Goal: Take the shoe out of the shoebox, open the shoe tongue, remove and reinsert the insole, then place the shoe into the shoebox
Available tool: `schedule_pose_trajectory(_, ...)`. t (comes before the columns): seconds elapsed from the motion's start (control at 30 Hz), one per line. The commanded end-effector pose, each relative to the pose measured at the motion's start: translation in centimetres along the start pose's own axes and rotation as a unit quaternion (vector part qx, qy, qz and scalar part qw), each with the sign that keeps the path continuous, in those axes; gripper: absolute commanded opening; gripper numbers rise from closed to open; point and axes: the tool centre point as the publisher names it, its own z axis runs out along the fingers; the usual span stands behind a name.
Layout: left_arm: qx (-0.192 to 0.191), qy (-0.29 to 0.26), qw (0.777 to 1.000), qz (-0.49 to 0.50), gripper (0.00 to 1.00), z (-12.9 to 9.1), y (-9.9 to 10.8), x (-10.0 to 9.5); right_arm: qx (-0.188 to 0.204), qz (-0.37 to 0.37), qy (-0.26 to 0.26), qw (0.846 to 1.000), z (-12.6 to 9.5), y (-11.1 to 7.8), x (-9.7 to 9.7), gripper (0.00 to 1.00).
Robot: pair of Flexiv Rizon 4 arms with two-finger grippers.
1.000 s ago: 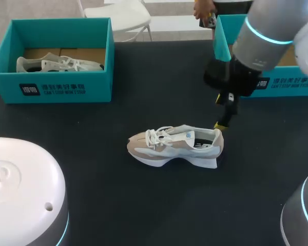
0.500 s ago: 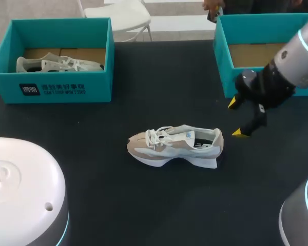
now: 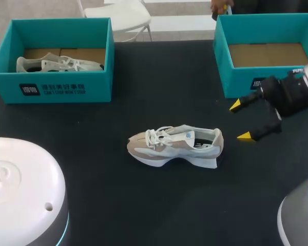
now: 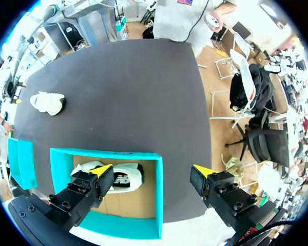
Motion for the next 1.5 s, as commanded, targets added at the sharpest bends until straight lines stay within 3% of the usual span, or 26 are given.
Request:
schedule_pose_trajectory(0.03,0.000,0.001,1.000,0.001,1.00,-0.1,-0.1,0.1,-0.037,0.000,-0.003,0.999,0.1,-0.3,0.2,1.00)
schedule_pose_trajectory(0.3,0.000,0.001,1.000,0.001,1.00,-0.1,-0.1,0.1,-0.037,0.000,-0.003,0.999,0.1,-0.3,0.2,1.00)
schedule_pose_trajectory(0.7,0.000,0.001,1.000,0.001,1.00,-0.1,-0.1,0.1,-0.062,-0.007,-0.067,0.996,3.7,-5.4,-1.3,1.00)
schedule_pose_trajectory(1.03,0.000,0.001,1.000,0.001,1.00,-0.1,-0.1,0.1,-0.091,0.025,-0.071,0.993,6.0,-8.5,-1.4,1.00)
schedule_pose_trajectory(1.27,0.000,0.001,1.000,0.001,1.00,-0.1,-0.1,0.1,-0.118,0.043,-0.084,0.988,8.4,-9.1,-1.8,1.00)
schedule_pose_trajectory(1.5,0.000,0.001,1.000,0.001,1.00,-0.1,-0.1,0.1,-0.116,0.050,-0.069,0.990,10.0,-8.7,-1.8,1.00)
